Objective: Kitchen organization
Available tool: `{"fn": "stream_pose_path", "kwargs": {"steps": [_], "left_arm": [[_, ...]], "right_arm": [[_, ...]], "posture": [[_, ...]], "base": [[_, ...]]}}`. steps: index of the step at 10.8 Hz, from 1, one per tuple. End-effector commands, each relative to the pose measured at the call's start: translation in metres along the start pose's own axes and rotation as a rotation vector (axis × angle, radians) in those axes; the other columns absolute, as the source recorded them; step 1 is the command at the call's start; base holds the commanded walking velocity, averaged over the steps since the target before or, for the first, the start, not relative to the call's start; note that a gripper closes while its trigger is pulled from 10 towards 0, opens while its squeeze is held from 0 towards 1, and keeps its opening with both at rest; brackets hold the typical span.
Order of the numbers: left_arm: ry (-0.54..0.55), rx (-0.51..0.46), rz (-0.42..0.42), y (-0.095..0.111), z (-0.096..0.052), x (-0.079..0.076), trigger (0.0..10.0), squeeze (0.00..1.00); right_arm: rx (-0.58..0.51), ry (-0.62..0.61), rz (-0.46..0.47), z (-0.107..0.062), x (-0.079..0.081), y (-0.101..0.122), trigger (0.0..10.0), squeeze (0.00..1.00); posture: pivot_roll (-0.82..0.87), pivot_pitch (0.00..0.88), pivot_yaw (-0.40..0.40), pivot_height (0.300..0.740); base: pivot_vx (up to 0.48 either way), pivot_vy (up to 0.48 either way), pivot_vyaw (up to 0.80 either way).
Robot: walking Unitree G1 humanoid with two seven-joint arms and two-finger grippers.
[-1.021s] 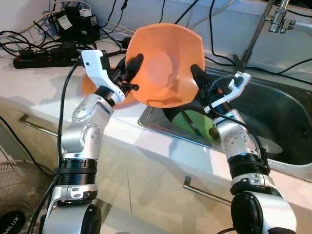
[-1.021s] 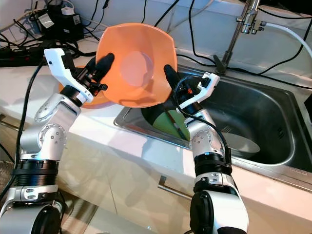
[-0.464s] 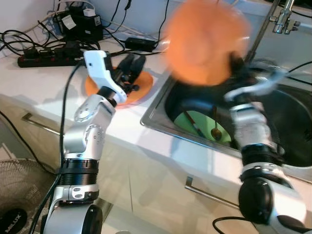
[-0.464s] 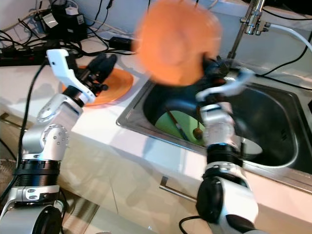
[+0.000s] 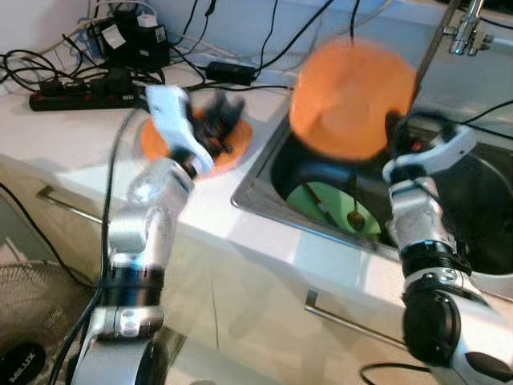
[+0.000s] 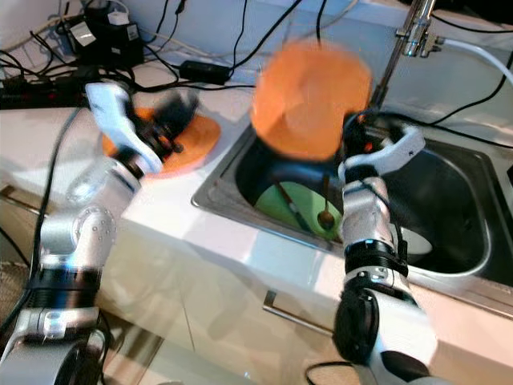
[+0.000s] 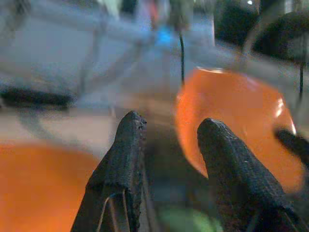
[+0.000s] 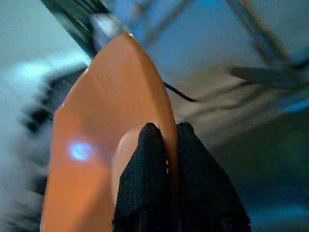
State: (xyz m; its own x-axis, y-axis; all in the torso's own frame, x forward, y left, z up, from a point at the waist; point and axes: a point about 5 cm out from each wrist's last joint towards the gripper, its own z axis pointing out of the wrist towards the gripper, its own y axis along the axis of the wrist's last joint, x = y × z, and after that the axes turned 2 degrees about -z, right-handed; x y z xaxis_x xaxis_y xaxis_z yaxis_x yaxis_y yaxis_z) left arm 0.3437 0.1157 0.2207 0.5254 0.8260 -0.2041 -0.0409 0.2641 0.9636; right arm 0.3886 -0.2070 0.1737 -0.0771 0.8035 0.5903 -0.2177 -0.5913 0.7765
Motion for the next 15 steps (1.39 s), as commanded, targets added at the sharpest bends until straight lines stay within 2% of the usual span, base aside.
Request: {"fn": "stream_pose_path", "kwargs": {"steps": [1,2,3,4,5,6,11,12,15], "left_arm": [[-0.010,0.091,0.015,-0.014,-0.002,-0.007,10.0,0.00],[-0.047,0.148,0.002,-0.024,-0.009,-0.015,10.0,0.00],[-0.061,0.177,0.008,-0.028,-0.013,-0.018,10.0,0.00],[-0.071,0.226,0.013,-0.033,-0.018,-0.019,10.0,0.00],[-0.061,0.260,0.018,-0.037,-0.020,-0.019,10.0,0.00],[-0.069,0.275,0.015,-0.038,-0.021,-0.022,10.0,0.00],[-0.106,0.370,0.048,-0.048,-0.027,-0.031,10.0,0.00],[-0.115,0.404,0.106,-0.052,-0.028,-0.034,10.0,0.00],[-0.124,0.409,0.107,-0.053,-0.027,-0.038,10.0,0.00]], "right_arm": [[-0.008,-0.026,-0.088,0.001,-0.003,0.004,10.0,0.00],[0.009,-0.065,-0.189,-0.001,-0.006,0.001,10.0,0.00],[0.016,-0.075,-0.243,-0.001,-0.007,0.001,10.0,0.00],[0.051,-0.064,-0.395,-0.001,-0.005,-0.002,10.0,0.00],[0.054,-0.060,-0.442,0.000,-0.002,-0.004,10.0,0.00],[0.064,-0.050,-0.545,0.000,0.001,-0.007,10.0,0.00],[0.222,-0.023,-0.641,-0.005,0.003,-0.034,10.0,0.00],[0.244,-0.012,-0.641,-0.005,0.006,-0.039,10.0,0.00],[0.292,0.026,-0.665,-0.006,0.013,-0.048,10.0,0.00]], "posture": [[0.26,0.016,-0.039,0.740],[0.26,0.018,-0.042,0.740],[0.26,0.019,-0.042,0.740],[0.26,0.018,-0.043,0.740],[0.27,0.014,-0.044,0.740],[0.26,0.011,-0.045,0.740],[0.27,0.000,-0.046,0.740],[0.27,0.000,-0.046,0.740],[0.28,0.000,-0.053,0.740]], "base": [[0.000,0.000,0.00],[0.000,0.000,0.00],[0.000,0.000,0.00],[0.000,0.000,0.00],[0.000,0.000,0.00],[0.000,0.000,0.00],[0.000,0.000,0.00],[0.000,0.000,0.00],[0.000,0.000,0.00]]}}
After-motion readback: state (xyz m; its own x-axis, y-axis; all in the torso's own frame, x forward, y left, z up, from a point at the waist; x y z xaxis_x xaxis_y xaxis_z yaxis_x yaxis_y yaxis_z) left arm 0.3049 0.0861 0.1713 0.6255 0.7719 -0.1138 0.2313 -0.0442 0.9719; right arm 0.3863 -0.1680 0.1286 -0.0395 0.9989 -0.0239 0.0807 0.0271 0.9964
